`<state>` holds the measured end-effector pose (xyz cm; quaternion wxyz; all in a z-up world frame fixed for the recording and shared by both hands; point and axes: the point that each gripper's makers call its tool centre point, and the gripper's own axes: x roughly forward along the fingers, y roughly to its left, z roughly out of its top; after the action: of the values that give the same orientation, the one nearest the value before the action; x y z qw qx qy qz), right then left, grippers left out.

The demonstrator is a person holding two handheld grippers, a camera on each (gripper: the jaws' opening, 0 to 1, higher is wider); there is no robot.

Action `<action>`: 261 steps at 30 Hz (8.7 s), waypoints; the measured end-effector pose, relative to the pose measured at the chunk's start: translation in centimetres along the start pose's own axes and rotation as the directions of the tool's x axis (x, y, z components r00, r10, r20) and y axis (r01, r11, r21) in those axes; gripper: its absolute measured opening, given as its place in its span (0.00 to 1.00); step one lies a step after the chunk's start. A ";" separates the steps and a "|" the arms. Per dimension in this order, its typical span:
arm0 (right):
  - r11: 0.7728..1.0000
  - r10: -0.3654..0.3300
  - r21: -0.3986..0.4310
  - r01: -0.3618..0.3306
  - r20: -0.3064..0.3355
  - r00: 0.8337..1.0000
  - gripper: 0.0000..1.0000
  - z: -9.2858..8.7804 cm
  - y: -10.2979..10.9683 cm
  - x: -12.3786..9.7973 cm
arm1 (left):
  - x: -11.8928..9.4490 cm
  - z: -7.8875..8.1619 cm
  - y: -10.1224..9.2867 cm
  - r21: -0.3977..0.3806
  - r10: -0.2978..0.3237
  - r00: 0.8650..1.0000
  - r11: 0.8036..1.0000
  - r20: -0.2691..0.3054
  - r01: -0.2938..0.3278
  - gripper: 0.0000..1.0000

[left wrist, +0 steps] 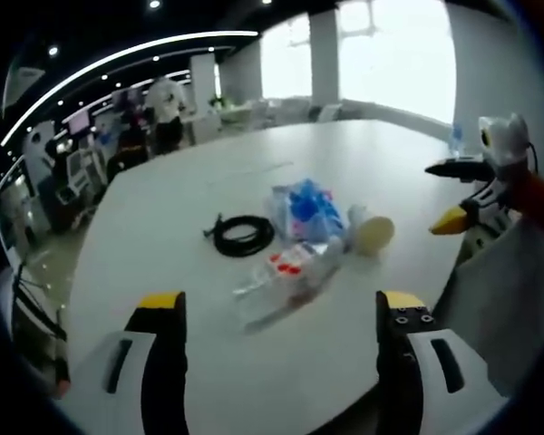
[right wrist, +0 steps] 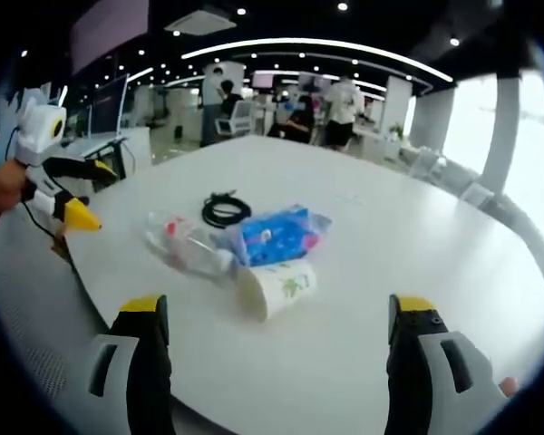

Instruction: Arrange the tabletop items into an orderly group along one side of the table until the central work area is clear of visible clutter.

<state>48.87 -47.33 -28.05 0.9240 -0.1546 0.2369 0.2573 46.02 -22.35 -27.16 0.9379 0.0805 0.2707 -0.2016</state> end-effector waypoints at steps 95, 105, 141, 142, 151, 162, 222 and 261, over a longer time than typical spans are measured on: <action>0.930 0.282 -0.206 -0.304 -0.130 0.951 0.39 9.6 3.9 23.0 | 17.0 2.4 8.9 -0.121 -0.006 0.991 0.993 -0.136 -0.011 0.50; 0.929 0.298 -0.182 -0.321 -0.145 0.944 0.37 9.2 4.8 25.4 | 19.2 2.0 9.2 -0.146 -0.035 0.987 0.989 -0.154 0.013 0.46; 0.935 0.319 -0.071 -0.347 -0.252 0.913 0.28 6.2 6.4 29.9 | 22.1 -0.5 9.6 -0.264 -0.054 0.973 0.965 -0.226 -0.008 0.30; 0.935 0.319 -0.069 -0.347 -0.257 0.912 0.27 6.1 6.4 29.9 | 22.0 -0.6 9.4 -0.274 -0.060 0.969 0.962 -0.238 -0.008 0.29; 0.938 0.324 -0.033 -0.345 -0.272 0.906 0.22 5.8 6.7 30.1 | 22.0 -0.8 9.8 -0.277 -0.035 0.967 0.960 -0.252 -0.038 0.22; 0.947 0.300 -0.033 -0.319 -0.262 0.917 0.12 5.9 6.6 30.1 | 21.9 -1.0 10.2 -0.286 0.005 0.968 0.955 -0.251 -0.079 0.17; 0.977 0.213 -0.007 -0.214 -0.089 0.973 0.05 12.5 0.5 23.8 | 19.7 9.0 8.0 -0.179 0.063 0.994 0.981 -0.089 -0.078 0.04; 0.997 0.040 0.065 -0.034 -0.090 0.995 0.05 8.1 -10.1 15.5 | 22.8 13.9 -4.4 -0.050 -0.102 0.993 0.994 -0.053 0.100 0.04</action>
<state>68.99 -46.07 -27.62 0.9116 -0.1323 0.2899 0.2595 68.36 -37.53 -28.00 0.9202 0.0503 0.3052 -0.2400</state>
